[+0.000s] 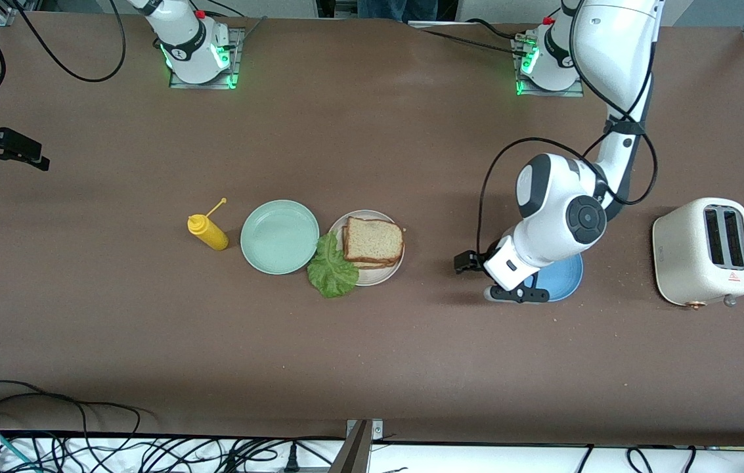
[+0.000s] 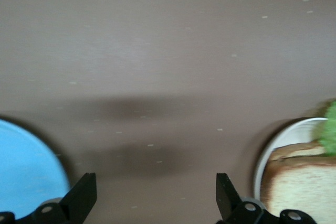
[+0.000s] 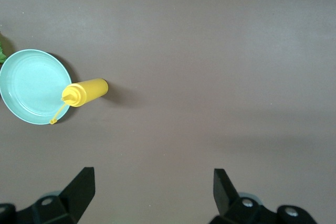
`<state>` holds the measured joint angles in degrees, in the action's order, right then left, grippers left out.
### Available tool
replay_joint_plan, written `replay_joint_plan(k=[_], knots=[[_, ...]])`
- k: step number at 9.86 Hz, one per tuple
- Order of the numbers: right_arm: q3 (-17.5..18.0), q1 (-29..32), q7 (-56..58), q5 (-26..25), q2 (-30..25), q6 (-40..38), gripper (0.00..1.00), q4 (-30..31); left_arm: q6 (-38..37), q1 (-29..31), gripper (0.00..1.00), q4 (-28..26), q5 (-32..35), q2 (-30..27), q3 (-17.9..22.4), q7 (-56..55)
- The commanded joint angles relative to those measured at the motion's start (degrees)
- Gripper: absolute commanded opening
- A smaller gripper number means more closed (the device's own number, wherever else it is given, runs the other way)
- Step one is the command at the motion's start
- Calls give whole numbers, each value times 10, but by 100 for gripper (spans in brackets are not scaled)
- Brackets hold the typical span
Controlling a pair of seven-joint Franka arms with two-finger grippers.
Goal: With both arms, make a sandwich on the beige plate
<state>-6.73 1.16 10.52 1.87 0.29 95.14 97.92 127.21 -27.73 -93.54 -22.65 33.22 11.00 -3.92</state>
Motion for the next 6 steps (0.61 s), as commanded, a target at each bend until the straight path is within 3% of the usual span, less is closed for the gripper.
replay_joint_plan(k=[1,6], knots=[[-1,2,2,12,2,-12,100,-11,-48,-1,100,9,59,-18,20,-10],[-1,2,3,20,3,-12,100,-11,-167,6,100,53,120,-19,56,-7]])
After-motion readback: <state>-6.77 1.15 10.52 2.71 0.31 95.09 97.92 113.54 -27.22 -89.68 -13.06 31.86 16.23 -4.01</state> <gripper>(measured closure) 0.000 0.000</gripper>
